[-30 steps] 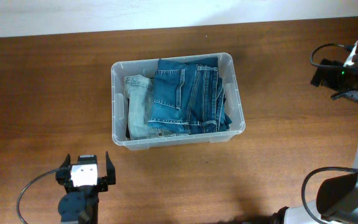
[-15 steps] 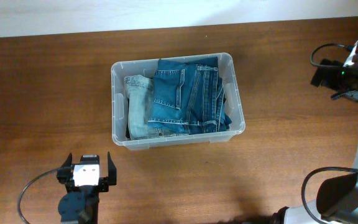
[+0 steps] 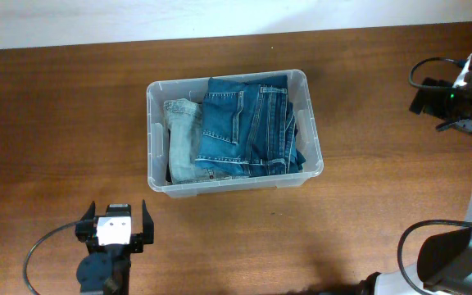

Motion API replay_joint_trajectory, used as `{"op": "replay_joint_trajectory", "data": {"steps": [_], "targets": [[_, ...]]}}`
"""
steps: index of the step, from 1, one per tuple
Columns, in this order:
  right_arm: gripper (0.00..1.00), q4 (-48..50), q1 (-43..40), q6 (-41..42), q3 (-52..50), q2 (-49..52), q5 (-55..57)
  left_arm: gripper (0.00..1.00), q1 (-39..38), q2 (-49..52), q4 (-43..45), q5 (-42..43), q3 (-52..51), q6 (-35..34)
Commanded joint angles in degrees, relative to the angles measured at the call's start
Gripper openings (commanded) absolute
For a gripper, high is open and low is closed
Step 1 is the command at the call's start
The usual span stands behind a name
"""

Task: Pack container

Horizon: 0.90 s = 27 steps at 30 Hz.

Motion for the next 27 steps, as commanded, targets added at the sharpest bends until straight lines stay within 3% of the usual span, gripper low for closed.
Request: {"op": "replay_joint_trajectory", "data": {"steps": [1, 15, 27], "targets": [[0.99, 0.0, -0.2, 0.4, 0.6, 0.0, 0.3, 0.99, -0.3, -0.5, 0.1, 0.6, -0.5, 1.0], [0.98, 0.0, 0.4, 0.4, 0.5, -1.3, 0.3, 0.99, -0.3, -0.5, 0.1, 0.6, -0.5, 1.0], [0.98, 0.0, 5.7, 0.4, 0.5, -17.1, 0.3, 0.99, -0.3, -0.5, 0.1, 0.6, -0.5, 1.0]]}}
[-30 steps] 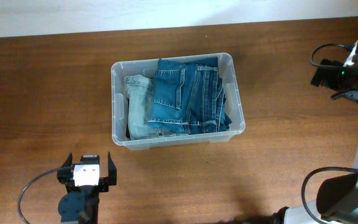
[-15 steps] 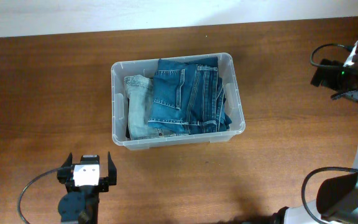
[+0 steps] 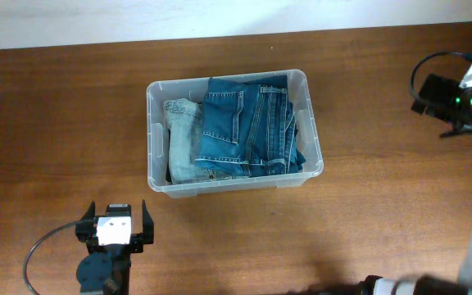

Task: Pack container

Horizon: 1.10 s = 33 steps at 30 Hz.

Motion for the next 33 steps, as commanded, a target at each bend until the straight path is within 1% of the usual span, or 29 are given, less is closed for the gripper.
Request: {"op": "replay_joint_trajectory", "data": {"steps": [1, 6, 11, 18, 21, 28, 33], "targets": [[0.98, 0.0, 3.0, 0.4, 0.6, -7.4, 0.2, 0.99, -0.3, -0.5, 0.1, 0.6, -0.5, 0.9], [0.99, 0.0, 9.1, 0.4, 0.6, -17.5, 0.2, 0.99, -0.3, -0.5, 0.1, 0.6, -0.5, 0.9], [0.98, -0.1, 14.3, 0.4, 0.6, -29.8, 0.2, 1.0, -0.3, -0.5, 0.1, 0.6, -0.5, 0.9], [0.99, -0.1, 15.5, 0.4, 0.6, -47.9, 0.2, 0.99, -0.3, -0.5, 0.1, 0.6, -0.5, 0.9], [0.99, -0.1, 15.5, 0.4, 0.6, -53.8, 0.3, 0.99, -0.3, -0.5, 0.1, 0.6, -0.5, 0.9], [0.99, -0.6, 15.5, 0.4, -0.1, -62.5, 0.2, 0.99, -0.3, -0.5, 0.1, 0.6, -0.5, 0.9], [0.98, -0.4, 15.8, 0.4, -3.7, -66.7, 0.2, 0.99, -0.3, -0.5, 0.1, 0.6, -0.5, 0.9]]}}
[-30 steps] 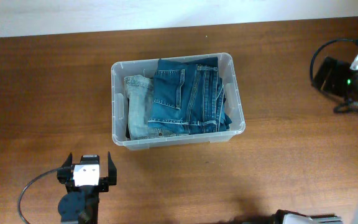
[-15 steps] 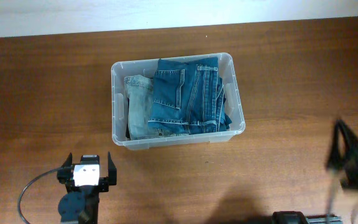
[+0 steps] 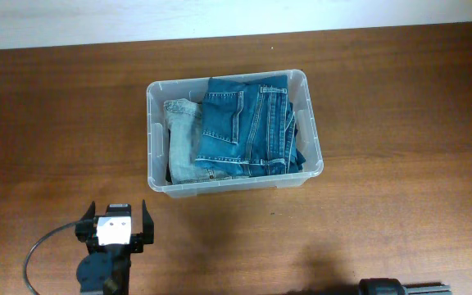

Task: Pack container

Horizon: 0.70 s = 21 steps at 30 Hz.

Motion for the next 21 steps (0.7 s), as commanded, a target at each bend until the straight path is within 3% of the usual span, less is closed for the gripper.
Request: {"op": "replay_joint_trajectory", "data": {"steps": [1, 11, 21], "targets": [[0.99, 0.0, 0.9, 0.4, -3.3, -2.5, 0.2, 0.99, -0.3, -0.5, 0.1, 0.6, -0.5, 0.9], [0.98, 5.1, 3.1, 0.4, -18.9, -8.5, 0.0, 1.0, -0.3, -0.5, 0.1, 0.6, -0.5, 0.9], [0.99, 24.5, 3.1, 0.9, -41.7, -12.4, -2.0, 0.99, -0.3, -0.5, 0.1, 0.6, -0.5, 0.9]]}}
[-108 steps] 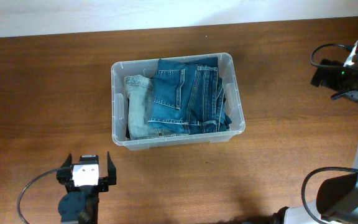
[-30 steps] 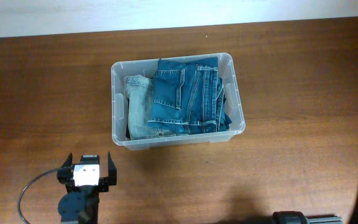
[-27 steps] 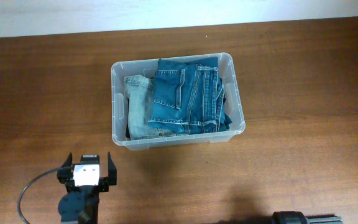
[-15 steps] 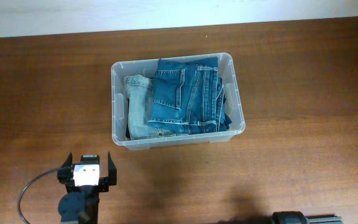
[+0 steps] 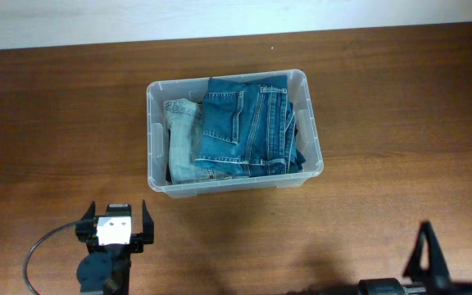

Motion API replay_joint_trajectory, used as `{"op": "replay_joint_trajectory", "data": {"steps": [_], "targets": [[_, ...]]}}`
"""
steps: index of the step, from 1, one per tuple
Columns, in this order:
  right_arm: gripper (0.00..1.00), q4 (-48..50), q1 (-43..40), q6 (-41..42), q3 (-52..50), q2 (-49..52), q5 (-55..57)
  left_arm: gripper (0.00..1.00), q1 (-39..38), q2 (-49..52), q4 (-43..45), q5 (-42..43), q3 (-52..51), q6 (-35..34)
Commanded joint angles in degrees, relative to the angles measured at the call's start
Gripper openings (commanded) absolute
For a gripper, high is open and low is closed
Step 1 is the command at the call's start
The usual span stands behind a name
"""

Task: Pack container

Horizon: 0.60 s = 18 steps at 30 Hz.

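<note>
A clear plastic container stands in the middle of the table in the overhead view. Folded dark blue jeans fill most of it, and a paler folded pair lies along its left wall. My left gripper rests near the front left edge, open and empty, well short of the container. My right gripper shows at the front right edge with its two fingers spread wide, open and empty, far from the container.
The brown wooden table runs out on all sides of the container. A pale wall strip borders the far edge. A cable loops beside the left arm.
The right gripper's two spread fingers now show at the front right edge, where only a sliver of the arm was visible before. The left gripper and the container are unchanged.
The right arm stood at the far right edge of the table, level with the container. Then it shifted slightly there. After that it was nearly out of view, and now its open gripper sits at the front right. The jeans, container and left gripper stayed put.
</note>
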Motion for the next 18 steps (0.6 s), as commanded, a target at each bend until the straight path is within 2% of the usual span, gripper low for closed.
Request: {"op": "replay_joint_trajectory", "data": {"steps": [1, 12, 18], "targets": [[0.98, 5.0, 0.5, 0.8, -7.2, -2.5, -2.5, 0.99, -0.3, -0.5, 0.1, 0.6, -0.4, 0.9], [0.99, 31.0, 0.5, 1.0, -32.1, -8.7, -10.5, 0.99, -0.3, -0.5, 0.1, 0.6, -0.4, 0.9], [0.99, 42.0, 0.5, 1.0, -39.1, -8.7, -12.0, 0.99, -0.3, -0.5, 0.1, 0.6, -0.4, 0.9]]}}
